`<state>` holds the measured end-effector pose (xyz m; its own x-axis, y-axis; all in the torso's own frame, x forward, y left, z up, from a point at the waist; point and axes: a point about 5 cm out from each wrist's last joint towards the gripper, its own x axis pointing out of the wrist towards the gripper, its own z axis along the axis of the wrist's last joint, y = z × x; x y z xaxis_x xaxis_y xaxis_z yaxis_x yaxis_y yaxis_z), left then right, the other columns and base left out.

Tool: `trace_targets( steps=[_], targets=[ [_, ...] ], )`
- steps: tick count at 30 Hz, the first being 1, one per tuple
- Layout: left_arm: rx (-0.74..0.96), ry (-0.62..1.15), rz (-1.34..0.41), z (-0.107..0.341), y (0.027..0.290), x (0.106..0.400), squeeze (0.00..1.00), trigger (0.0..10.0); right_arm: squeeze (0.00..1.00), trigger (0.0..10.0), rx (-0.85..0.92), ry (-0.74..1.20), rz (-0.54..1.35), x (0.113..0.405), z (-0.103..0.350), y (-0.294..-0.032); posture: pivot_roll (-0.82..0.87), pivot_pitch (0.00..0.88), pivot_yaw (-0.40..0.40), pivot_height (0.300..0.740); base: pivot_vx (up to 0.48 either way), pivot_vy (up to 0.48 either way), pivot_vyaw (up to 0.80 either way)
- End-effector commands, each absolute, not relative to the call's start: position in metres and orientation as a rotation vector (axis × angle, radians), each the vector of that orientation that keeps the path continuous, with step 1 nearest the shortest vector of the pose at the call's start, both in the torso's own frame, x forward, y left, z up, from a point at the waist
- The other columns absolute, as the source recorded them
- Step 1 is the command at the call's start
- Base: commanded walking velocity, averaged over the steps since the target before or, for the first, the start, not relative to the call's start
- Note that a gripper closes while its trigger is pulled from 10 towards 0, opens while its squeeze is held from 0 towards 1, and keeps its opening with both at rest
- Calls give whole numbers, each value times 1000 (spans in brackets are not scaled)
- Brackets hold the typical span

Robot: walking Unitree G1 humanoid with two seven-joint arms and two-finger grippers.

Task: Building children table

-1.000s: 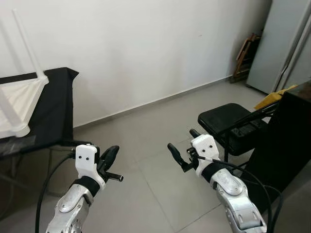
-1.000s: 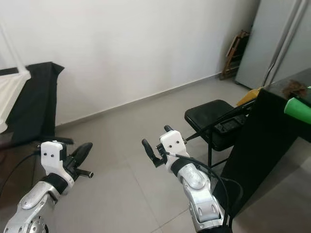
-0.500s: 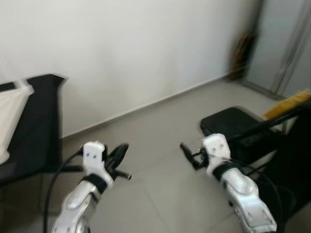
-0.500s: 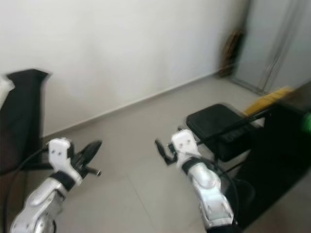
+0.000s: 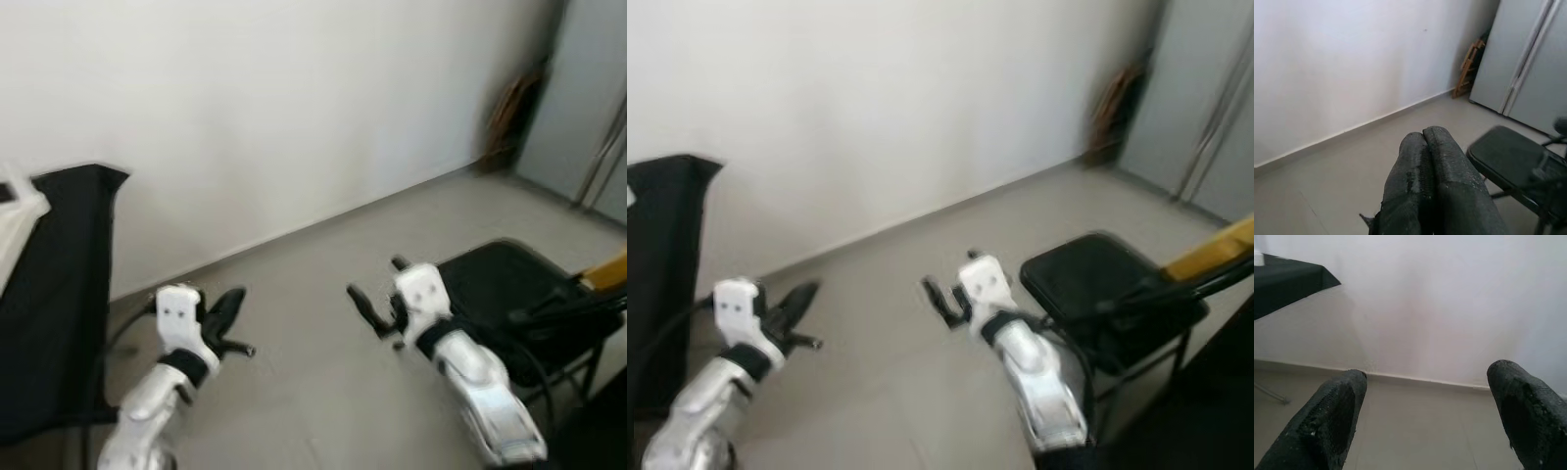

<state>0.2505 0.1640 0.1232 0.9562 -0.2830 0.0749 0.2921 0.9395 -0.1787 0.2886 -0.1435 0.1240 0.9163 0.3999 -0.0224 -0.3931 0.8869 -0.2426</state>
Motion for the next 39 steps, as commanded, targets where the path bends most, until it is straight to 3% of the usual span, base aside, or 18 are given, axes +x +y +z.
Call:
trace_targets(
  steps=[1, 12, 34, 39],
  targets=[
    [-173, -39, -268, 121, 171, 249, 0, 10000, 0, 10000, -230, -23, 438, 288, 123, -137, -93, 0, 8, 740, 375, 0, 0],
    [-176, -42, -250, 122, 172, 250, 0, 10000, 0, 10000, -245, -15, 449, 291, 123, -136, -92, 0, 7, 740, 367, 0, 0],
    [-168, -44, -248, 123, 173, 251, 0, 10000, 0, 10000, -214, 6, 500, 292, 122, -133, -89, 0, 8, 740, 346, 0, 800],
    [-158, -42, -254, 123, 173, 251, 0, 10000, 0, 10000, -198, -7, 503, 292, 123, -133, -89, 0, 10, 740, 343, 0, 228]
  ],
)
